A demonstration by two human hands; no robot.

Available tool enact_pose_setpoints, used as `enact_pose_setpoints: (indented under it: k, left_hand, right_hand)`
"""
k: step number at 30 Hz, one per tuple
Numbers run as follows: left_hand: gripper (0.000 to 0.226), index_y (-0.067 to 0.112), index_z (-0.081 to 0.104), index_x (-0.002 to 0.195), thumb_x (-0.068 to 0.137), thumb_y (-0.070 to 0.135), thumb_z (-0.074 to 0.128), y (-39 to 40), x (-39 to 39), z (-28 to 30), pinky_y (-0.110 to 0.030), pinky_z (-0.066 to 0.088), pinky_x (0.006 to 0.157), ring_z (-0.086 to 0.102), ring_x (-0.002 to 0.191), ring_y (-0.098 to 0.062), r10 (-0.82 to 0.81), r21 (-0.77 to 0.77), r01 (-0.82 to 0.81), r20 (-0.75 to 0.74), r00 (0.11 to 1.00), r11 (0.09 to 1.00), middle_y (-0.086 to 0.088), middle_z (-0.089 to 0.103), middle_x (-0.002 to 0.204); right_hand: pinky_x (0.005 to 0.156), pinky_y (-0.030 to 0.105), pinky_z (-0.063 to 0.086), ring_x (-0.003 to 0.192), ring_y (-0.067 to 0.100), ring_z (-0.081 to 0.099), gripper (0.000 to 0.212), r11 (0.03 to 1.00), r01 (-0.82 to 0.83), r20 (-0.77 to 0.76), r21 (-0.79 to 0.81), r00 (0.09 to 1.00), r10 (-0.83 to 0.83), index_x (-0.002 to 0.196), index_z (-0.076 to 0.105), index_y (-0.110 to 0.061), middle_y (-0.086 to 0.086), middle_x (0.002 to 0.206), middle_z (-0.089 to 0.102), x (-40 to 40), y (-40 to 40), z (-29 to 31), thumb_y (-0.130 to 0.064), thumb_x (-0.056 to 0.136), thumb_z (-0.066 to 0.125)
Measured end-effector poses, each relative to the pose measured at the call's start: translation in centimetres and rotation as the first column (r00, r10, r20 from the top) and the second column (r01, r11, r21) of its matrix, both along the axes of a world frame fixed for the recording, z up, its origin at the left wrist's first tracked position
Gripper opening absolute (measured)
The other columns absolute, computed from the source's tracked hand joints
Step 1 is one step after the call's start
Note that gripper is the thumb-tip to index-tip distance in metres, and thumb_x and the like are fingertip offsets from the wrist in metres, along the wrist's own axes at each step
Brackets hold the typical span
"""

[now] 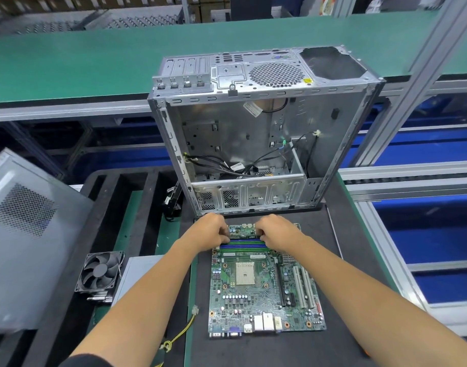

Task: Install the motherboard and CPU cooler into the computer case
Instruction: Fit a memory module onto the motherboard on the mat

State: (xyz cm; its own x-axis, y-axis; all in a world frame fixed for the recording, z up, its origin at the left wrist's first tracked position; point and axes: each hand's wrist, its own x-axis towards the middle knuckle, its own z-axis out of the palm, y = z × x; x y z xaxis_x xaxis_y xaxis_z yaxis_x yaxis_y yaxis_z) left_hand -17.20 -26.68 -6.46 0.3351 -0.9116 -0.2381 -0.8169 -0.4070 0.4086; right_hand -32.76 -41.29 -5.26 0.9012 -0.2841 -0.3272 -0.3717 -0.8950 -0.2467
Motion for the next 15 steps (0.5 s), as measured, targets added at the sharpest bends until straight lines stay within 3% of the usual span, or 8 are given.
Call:
enact_pose_setpoints:
  k: [4, 8, 10, 12, 15]
  left_hand:
    - [0.01, 0.013, 0.076, 0.083, 0.079, 0.022, 0.076, -0.2, -0.2, 0.0, -0.022, 0.046, 0.066, 0.053, 0.064, -0.002, 0.019, 0.04, -0.019, 0.005, 1.0, 0.999, 0.003, 0.069, 0.081]
    - [0.009, 0.012, 0.071, 0.078, 0.081, 0.02, 0.074, -0.7, -0.7, -0.1, -0.028, 0.049, 0.071, 0.061, 0.077, -0.014, 0.008, 0.111, -0.017, 0.077, 0.997, 0.994, 0.0, 0.069, 0.085]
    - [0.01, 0.014, 0.069, 0.074, 0.081, 0.02, 0.074, -0.8, -0.7, 0.0, -0.028, 0.048, 0.07, 0.062, 0.08, -0.016, 0.002, 0.126, -0.014, 0.091, 0.996, 0.992, 0.001, 0.069, 0.085]
    - [0.016, 0.017, 0.064, 0.069, 0.081, 0.022, 0.074, -1.0, -0.5, 0.4, -0.029, 0.048, 0.068, 0.062, 0.079, -0.016, -0.029, 0.16, 0.015, 0.089, 0.996, 0.987, 0.001, 0.068, 0.083]
    - [0.013, 0.015, 0.068, 0.077, 0.081, 0.027, 0.073, -1.4, -0.5, 1.1, -0.028, 0.045, 0.063, 0.059, 0.072, -0.014, -0.078, 0.172, 0.065, 0.068, 0.995, 0.983, 0.005, 0.065, 0.075]
  right_hand:
    - [0.073, 0.033, 0.045, 0.094, 0.029, 0.061, 0.017, 0.999, 0.045, -0.023, 0.0, 0.999, -0.045, 0.085, 0.06, -0.013, 0.01, 0.102, 0.066, 0.2, 0.4, 0.3, 0.002, 0.087, 0.055]
    - [0.072, 0.038, 0.052, 0.08, 0.028, 0.059, 0.013, 0.999, 0.036, -0.069, -0.029, 0.997, -0.038, 0.078, 0.059, -0.006, 0.015, 0.096, 0.067, 0.6, 0.8, 0.5, 0.005, 0.084, 0.055]
    - [0.071, 0.038, 0.053, 0.08, 0.028, 0.06, 0.006, 0.999, 0.014, -0.084, -0.041, 0.996, -0.017, 0.083, 0.064, -0.003, 0.014, 0.092, 0.067, 1.1, 0.7, 0.8, -0.004, 0.087, 0.061]
    - [0.068, 0.034, 0.047, 0.082, 0.026, 0.059, 0.012, 1.0, -0.012, -0.093, -0.028, 0.996, 0.009, 0.091, 0.068, -0.005, 0.008, 0.088, 0.063, 1.6, 0.5, 1.2, -0.017, 0.091, 0.065]
    - [0.07, 0.032, 0.041, 0.087, 0.026, 0.056, 0.011, 0.999, -0.033, -0.087, -0.014, 0.996, 0.032, 0.101, 0.068, -0.011, 0.01, 0.1, 0.063, 2.0, 0.6, 1.2, -0.015, 0.092, 0.063]
